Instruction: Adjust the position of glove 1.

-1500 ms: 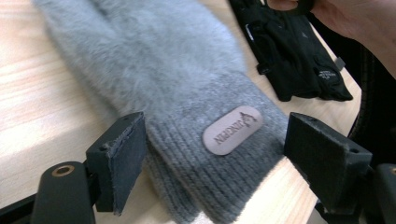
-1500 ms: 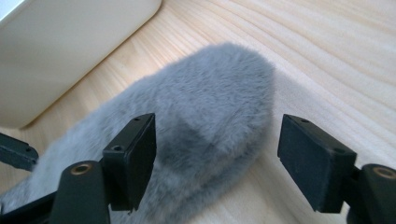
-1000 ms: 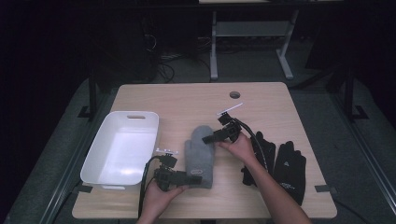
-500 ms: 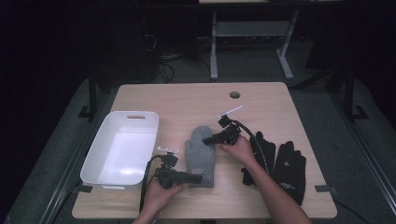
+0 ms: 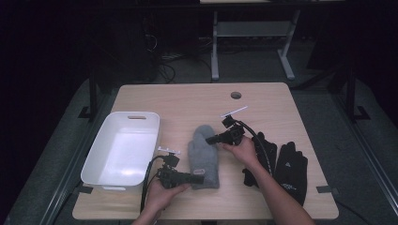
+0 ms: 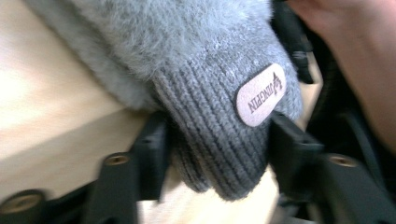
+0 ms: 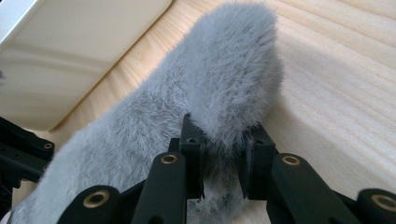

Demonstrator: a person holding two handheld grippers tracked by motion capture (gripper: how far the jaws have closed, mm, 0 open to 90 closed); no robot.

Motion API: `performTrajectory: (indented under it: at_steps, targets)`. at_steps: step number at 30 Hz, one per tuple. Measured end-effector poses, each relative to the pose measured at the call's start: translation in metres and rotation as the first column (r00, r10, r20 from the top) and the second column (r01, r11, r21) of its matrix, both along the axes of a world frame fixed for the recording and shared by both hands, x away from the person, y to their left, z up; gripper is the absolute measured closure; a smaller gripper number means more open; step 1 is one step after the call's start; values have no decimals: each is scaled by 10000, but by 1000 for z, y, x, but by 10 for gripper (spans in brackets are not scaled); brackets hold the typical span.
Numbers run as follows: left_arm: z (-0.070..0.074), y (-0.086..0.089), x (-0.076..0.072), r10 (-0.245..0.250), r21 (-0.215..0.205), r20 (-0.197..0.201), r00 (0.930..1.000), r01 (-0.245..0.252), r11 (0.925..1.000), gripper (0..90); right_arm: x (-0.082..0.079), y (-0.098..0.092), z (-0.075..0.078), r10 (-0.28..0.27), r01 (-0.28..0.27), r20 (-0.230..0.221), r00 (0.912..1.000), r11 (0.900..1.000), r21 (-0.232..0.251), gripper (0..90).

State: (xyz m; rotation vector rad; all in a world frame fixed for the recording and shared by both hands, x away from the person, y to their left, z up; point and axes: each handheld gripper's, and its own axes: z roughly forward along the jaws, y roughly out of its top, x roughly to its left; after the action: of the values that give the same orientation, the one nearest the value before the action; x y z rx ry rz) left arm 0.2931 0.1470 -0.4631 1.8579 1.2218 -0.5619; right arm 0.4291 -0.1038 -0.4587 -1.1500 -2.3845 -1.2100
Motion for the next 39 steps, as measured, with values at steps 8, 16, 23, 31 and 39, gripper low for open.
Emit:
performTrajectory:
  at_steps: [8, 16, 23, 31, 39]
  targets:
    - [0, 1, 6, 422, -388, -534, 9977, -443, 9983, 180, -2, -3, 0, 106, -106, -9, 9999, 9999, 21, 739]
    - [-7, -11, 6, 285, -229, -618, 9977, -300, 9993, 244, -5, -8, -1, 109, -109, 6, 9999, 9999, -47, 738]
    - [-10, -14, 3, -9, -452, -502, 9987, -14, 9990, 439, -9, -6, 7, 259, -258, 162, 9995, 9996, -91, 740]
    - [-5, -15, 1, -218, -409, -155, 9996, 211, 9989, 470, -11, -12, 19, 211, -215, 313, 9993, 9997, 129, 744]
    - [7, -15, -3, -310, -170, 261, 9992, 315, 9994, 470, -16, -14, 33, 167, -182, 489, 9987, 9994, 303, 745]
